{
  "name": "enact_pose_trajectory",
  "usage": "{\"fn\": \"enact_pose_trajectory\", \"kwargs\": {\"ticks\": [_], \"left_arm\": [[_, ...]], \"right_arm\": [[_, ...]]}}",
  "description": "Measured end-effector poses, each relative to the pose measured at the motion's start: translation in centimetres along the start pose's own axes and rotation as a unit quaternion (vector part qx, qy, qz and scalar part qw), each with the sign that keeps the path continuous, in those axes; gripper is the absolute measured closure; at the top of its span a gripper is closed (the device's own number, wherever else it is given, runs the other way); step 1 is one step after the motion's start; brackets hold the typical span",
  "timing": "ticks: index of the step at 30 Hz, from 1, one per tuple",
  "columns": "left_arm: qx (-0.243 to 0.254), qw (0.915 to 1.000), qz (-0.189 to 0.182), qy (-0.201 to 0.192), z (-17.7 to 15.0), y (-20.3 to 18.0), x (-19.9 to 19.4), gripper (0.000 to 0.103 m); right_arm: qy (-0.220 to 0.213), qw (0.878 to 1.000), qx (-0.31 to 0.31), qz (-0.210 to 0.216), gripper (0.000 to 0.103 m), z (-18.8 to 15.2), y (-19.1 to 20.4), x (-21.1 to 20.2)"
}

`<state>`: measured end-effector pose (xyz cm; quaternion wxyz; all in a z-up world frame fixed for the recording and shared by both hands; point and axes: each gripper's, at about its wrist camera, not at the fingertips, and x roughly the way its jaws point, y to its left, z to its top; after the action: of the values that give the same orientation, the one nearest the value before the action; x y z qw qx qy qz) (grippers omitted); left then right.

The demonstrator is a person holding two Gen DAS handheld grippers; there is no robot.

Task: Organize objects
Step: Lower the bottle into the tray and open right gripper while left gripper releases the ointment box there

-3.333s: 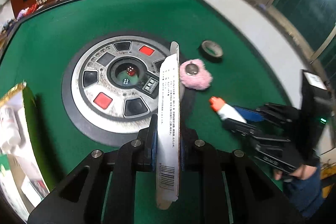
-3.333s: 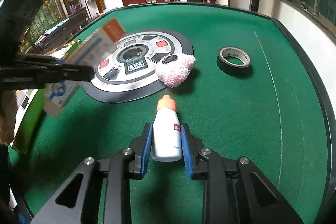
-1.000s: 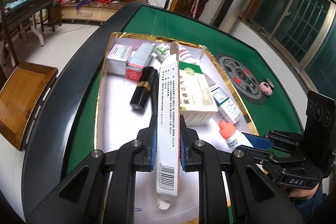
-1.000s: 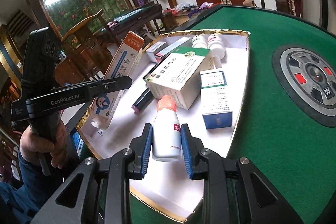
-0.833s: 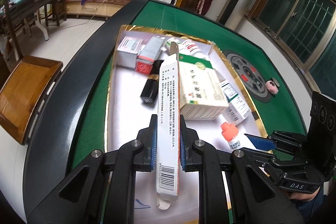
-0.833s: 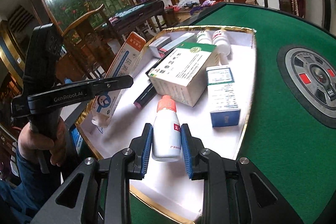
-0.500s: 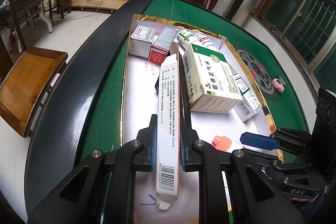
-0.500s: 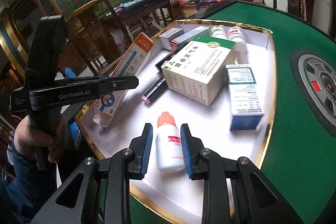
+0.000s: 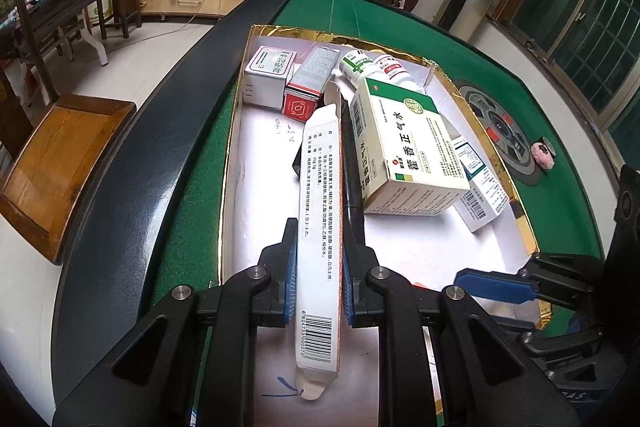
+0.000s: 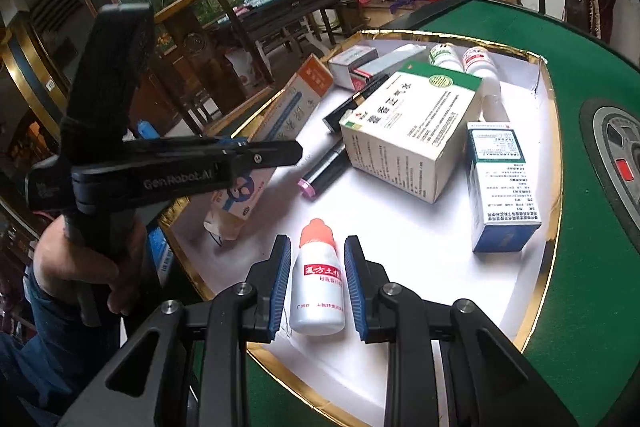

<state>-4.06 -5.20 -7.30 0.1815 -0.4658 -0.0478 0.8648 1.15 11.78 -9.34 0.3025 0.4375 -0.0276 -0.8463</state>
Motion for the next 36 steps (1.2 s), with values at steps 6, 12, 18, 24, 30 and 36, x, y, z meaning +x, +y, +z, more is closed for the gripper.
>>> {"fn": "enact_pose_trajectory", "kwargs": {"ticks": [6,12,18,24,30,36], "left_arm": [[0.014,0.9999,0.003,-0.001,0.0,-1.1,0.0,0.062],[0.021,0.9997,0.010,-0.003,0.1,-1.7,-0.1,0.061],[0.027,0.9994,0.023,-0.005,0.3,-2.1,-0.5,0.061],[0.037,0.9989,0.030,-0.009,0.4,-2.7,-1.0,0.061],[0.045,0.9984,0.034,-0.008,0.4,-3.5,-1.2,0.061],[0.057,0.9979,0.027,-0.013,0.4,-4.7,-1.7,0.061]], "right_arm": [[-0.012,1.000,0.015,0.004,0.076,-0.1,-0.7,-0.9],[-0.018,0.999,0.027,0.008,0.076,-0.2,-1.4,-1.6],[-0.028,0.999,0.038,0.008,0.076,-0.3,-2.1,-2.4],[-0.036,0.998,0.041,0.013,0.076,-0.3,-2.5,-3.0],[-0.043,0.998,0.044,0.018,0.076,-0.4,-2.8,-3.7],[-0.061,0.996,0.062,0.012,0.076,-0.4,-4.3,-5.2]]}}
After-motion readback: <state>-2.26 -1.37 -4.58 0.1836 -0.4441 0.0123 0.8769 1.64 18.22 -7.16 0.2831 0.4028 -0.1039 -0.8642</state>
